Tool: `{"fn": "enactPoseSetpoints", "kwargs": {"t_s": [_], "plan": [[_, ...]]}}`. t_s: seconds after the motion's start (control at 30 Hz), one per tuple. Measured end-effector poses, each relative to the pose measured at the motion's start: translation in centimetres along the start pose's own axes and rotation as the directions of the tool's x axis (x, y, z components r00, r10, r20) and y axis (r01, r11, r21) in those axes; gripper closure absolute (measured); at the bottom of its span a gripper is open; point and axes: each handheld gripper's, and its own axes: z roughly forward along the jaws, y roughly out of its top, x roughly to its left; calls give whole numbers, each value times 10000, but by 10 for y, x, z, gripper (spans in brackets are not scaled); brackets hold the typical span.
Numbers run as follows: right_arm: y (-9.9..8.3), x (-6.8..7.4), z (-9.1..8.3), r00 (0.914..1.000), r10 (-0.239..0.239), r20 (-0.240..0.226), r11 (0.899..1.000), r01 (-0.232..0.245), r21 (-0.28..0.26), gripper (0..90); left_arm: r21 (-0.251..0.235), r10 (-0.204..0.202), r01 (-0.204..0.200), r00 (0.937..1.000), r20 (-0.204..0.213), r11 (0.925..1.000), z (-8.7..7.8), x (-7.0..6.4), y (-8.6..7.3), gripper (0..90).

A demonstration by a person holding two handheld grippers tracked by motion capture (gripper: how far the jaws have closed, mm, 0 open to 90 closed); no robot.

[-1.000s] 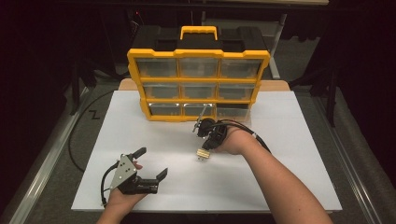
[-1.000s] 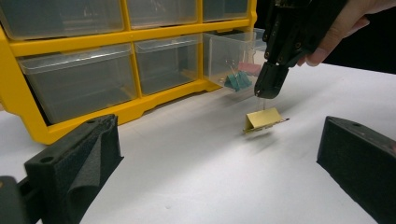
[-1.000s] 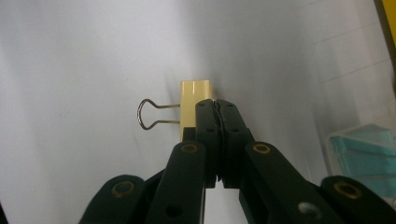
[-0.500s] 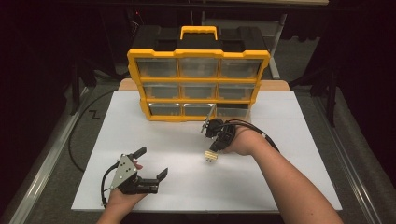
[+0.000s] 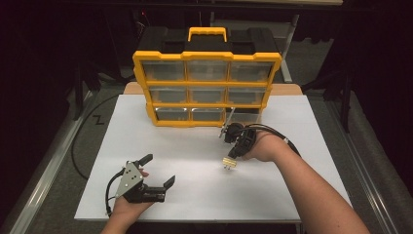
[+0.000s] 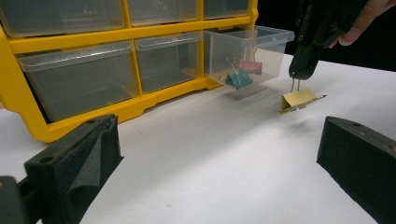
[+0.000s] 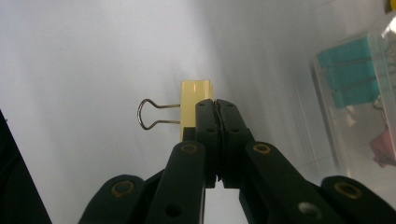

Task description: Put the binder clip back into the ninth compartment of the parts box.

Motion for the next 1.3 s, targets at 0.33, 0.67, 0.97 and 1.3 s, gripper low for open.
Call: {"fn": "enactPoseSetpoints", "kwargs": {"t_s": [0.33,0.67,0.97,1.3], "plan": [[-15,-5,-8,9996,276,-33,9995,-276,124,900,0,8,-8,10000,-7,10000,0,0,0,2],[-35,-12,-20,9986,530,44,9984,-531,188,900,7,2,-2,10000,-6,10000,0,0,0,2],[-45,-17,-36,9981,613,114,9978,-616,247,900,5,21,-21,10000,-1,10000,1,-1,0,2],[-42,-24,-62,9979,635,116,9976,-638,283,900,13,18,-18,10000,-12,10000,0,0,0,2]]}}
